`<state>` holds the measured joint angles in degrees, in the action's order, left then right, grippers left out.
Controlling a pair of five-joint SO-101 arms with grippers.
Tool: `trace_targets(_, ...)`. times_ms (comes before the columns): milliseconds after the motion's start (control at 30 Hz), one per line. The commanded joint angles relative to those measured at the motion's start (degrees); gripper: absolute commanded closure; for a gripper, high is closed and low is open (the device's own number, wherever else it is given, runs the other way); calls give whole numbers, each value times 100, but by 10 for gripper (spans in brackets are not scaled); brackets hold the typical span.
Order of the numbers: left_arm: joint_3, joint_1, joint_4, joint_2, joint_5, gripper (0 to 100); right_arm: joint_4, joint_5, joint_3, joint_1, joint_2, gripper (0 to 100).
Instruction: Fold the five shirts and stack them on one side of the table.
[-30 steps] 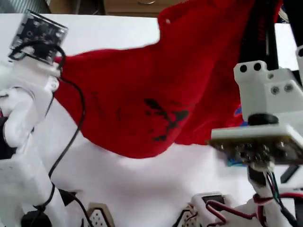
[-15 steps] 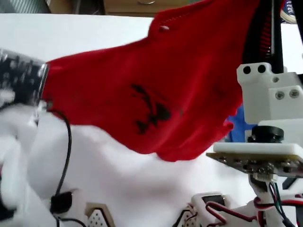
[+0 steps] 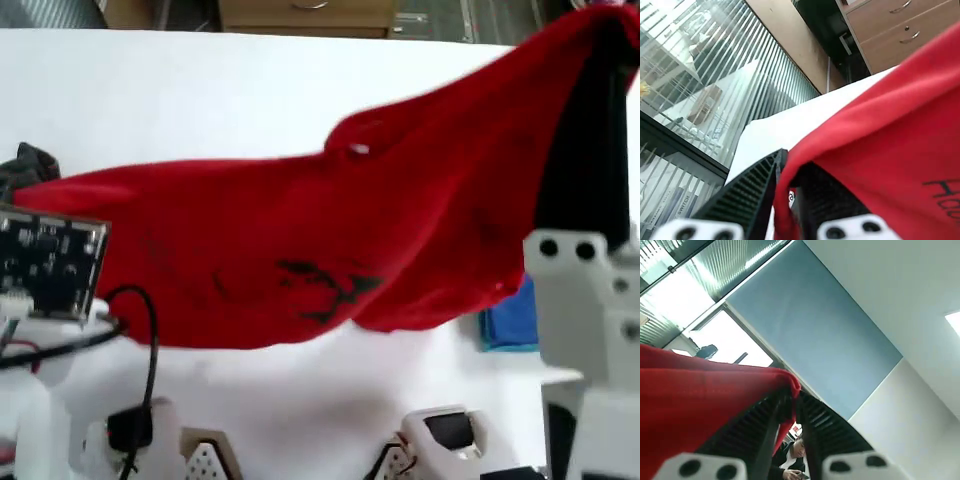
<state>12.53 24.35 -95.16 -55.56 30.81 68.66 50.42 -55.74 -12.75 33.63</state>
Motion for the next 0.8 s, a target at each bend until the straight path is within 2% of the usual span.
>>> trace_targets(0,31,53,-26,-114,0,980,57,-9,-79,-40,40,979)
trace_targets(767,-22,26,0,-123,-158,980,277,-255,149,-48,418,978)
